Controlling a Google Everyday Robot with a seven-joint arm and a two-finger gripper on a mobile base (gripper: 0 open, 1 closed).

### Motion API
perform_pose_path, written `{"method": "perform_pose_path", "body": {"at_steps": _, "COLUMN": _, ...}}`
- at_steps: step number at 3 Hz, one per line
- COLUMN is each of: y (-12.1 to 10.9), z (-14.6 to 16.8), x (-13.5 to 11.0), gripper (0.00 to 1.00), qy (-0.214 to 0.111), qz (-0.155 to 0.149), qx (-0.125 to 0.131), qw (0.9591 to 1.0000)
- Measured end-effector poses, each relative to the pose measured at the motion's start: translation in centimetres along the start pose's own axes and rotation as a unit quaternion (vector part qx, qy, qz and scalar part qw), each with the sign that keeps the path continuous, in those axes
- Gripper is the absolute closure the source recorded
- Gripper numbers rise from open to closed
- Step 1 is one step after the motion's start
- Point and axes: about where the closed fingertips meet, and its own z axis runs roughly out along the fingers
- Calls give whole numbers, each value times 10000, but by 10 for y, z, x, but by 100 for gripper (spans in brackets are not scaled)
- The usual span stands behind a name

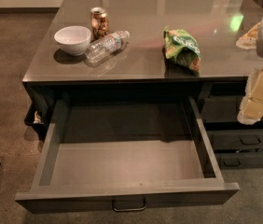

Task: Close top drawer

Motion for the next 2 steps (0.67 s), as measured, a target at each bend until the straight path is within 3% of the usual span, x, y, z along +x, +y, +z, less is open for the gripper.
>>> {"method": "perform_pose_path", "body": {"at_steps": 1, "y": 2, "z": -3, "x": -1, "gripper": 0, "qy": -33, "qz": -12, "qx": 60, "qw": 10000}}
{"method": "perform_pose_path", "body": {"at_steps": 2, "y": 22, "z": -5, "x": 4, "gripper": 0, "qy": -159, "qz": -58, "qx": 139, "qw": 9998}}
